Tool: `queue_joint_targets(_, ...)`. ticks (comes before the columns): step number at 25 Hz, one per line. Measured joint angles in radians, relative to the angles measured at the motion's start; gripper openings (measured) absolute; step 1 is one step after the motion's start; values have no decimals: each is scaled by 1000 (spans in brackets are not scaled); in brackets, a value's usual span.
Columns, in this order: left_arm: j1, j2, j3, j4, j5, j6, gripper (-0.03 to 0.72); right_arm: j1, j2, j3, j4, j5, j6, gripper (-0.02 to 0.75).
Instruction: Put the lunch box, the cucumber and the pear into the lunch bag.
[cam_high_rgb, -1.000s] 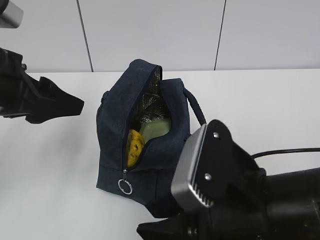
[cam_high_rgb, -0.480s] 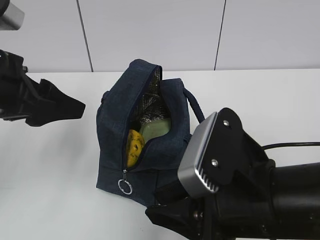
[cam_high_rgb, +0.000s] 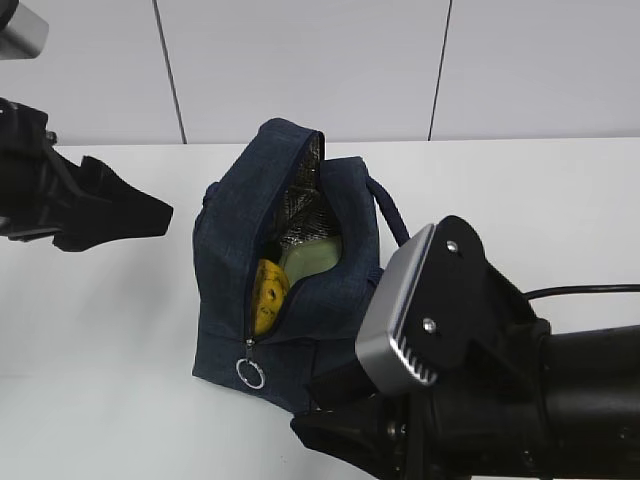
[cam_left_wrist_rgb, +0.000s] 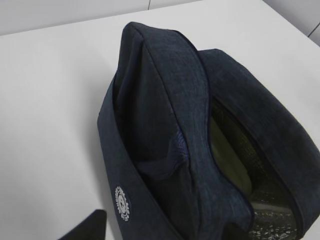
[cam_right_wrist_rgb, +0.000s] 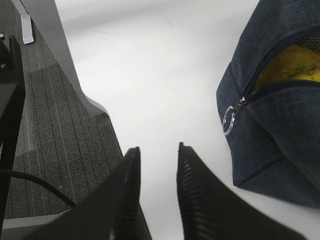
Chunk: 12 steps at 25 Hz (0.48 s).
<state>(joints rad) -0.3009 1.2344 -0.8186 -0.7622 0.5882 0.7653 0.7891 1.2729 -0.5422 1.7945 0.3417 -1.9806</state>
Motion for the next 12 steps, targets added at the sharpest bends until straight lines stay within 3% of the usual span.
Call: queue_joint_targets(12,0,0,0,0,0,0,414,-4,0,-1,0,14,17,208)
